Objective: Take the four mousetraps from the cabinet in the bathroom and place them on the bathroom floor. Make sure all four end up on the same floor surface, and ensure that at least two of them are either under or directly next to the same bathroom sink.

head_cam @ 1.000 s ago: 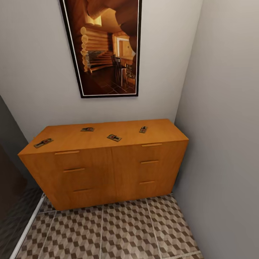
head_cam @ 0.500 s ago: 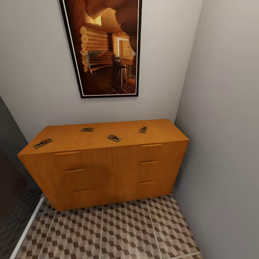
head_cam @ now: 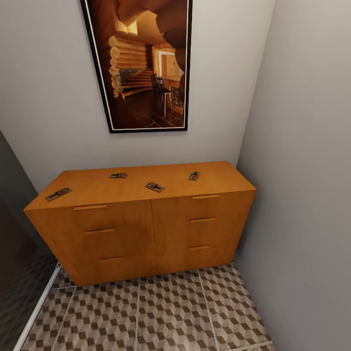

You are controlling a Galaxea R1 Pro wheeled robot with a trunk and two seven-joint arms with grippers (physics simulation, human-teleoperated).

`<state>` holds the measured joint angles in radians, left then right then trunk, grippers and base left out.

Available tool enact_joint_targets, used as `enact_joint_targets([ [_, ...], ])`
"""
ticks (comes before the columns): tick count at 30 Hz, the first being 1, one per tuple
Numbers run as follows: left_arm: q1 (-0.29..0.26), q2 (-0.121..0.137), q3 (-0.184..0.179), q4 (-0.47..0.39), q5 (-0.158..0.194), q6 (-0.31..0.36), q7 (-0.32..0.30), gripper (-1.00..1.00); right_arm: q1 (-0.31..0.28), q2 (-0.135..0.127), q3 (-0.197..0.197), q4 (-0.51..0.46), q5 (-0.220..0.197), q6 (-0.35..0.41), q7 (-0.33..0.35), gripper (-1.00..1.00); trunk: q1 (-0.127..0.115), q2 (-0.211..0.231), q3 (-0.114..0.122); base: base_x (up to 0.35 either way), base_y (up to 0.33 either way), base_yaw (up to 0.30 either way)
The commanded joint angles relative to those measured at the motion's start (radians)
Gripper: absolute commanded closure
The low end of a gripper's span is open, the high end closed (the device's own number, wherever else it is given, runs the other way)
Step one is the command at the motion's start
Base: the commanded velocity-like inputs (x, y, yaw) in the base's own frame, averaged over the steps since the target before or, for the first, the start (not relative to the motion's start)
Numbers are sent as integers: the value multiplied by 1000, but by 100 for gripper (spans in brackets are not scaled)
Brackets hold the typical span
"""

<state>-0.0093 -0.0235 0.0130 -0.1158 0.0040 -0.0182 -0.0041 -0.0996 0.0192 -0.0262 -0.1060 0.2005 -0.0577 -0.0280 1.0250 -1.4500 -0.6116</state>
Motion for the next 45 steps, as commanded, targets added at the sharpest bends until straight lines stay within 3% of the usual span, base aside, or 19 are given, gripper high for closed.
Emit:
enact_joint_targets([
  [1, -1, -2, 0, -12, 0, 4, 2, -100, -13, 4, 1, -7, 7, 35, -3, -100, 0, 0, 0, 0, 0, 0],
  [2, -35, 7, 2, -134, 4, 36, 7, -100, -95, 27, 4, -95, 15, 220, -14, -100, 0, 0, 0, 0, 0, 0],
  [5, -68, 10, 2, -213, 4, 104, 8, -100, -135, 29, 5, -165, 15, 337, -11, -100, 0, 0, 0, 0, 0, 0],
  [8, -103, 12, 2, -278, 4, 176, 6, -100, -155, 29, 6, -221, 14, 409, -6, -100, 0, 0, 0, 0, 0, 0],
  [9, -127, 11, 1, -321, 4, 231, 4, -100, -163, 29, 7, -255, 14, 440, 4, -100, 0, 0, 0, 0, 0, 0],
  [13, -164, 6, -1, -421, 4, 343, 2, -100, -171, 29, 7, -315, 11, 476, 46, -100, 0, 0, 0, 0, 0, 0],
  [17, -188, -14, -10, -619, 3, 502, 2, -100, -175, 23, 10, -410, 15, 535, 167, -100, 0, 0, 0, 0, 0, 0],
  [20, -192, -28, -14, -725, 2, 580, 2, -100, -176, 19, 11, -468, 19, 599, 230, -100, 0, 0, 0, 0, 0, 0],
  [21, -195, -43, -19, -834, 1, 664, 4, -100, -176, 7, 10, -552, 21, 672, 289, -100, 0, 0, 0, 0, 0, 0],
  [26, -201, -59, -49, -1020, -1, 809, 7, -100, -176, -37, 11, -738, 20, 768, 394, -100, 0, 0, 0, 0, 0, 0],
  [28, -213, -60, -72, -1157, -2, 892, 8, -100, -176, -81, 14, -914, 20, 864, 485, -100, 0, 0, 0, 0, 0, 0],
  [30, -221, -60, -79, -1216, -2, 917, 8, -100, -177, -108, 24, -1021, 20, 938, 539, -100, 0, 0, 0, 0, 0, 0],
  [34, -231, -61, -86, -1284, -2, 950, 8, -100, -177, -157, 59, -1189, 20, 1017, 635, -100, 0, 0, 0, 0, 0, 0],
  [35, -237, -62, -88, -1302, -1, 968, 8, -100, -178, -182, 81, -1249, 21, 1035, 680, -100, 0, 0, 0, 0, 0, 0],
  [37, -247, -63, -90, -1315, 0, 988, 8, -100, -186, -203, 97, -1291, 21, 1047, 719, -100, 0, 0, 0, 0, 0, 0],
  [40, -299, -64, -91, -1331, 2, 1018, 7, -100, -259, -230, 116, -1336, 21, 1062, 772, -100, 0, 0, 0, 0, 0, 0],
  [43, -339, -64, -91, -1335, 3, 1026, 7, -100, -322, -237, 121, -1341, 19, 1066, 785, -100, 0, 0, 0, 0, 0, 0],
  [45, -423, -69, -95, -1334, 9, 1035, 6, -100, -422, -241, 133, -1341, 18, 1068, 797, -100, 0, 0, 0, 0, 0, 0],
])
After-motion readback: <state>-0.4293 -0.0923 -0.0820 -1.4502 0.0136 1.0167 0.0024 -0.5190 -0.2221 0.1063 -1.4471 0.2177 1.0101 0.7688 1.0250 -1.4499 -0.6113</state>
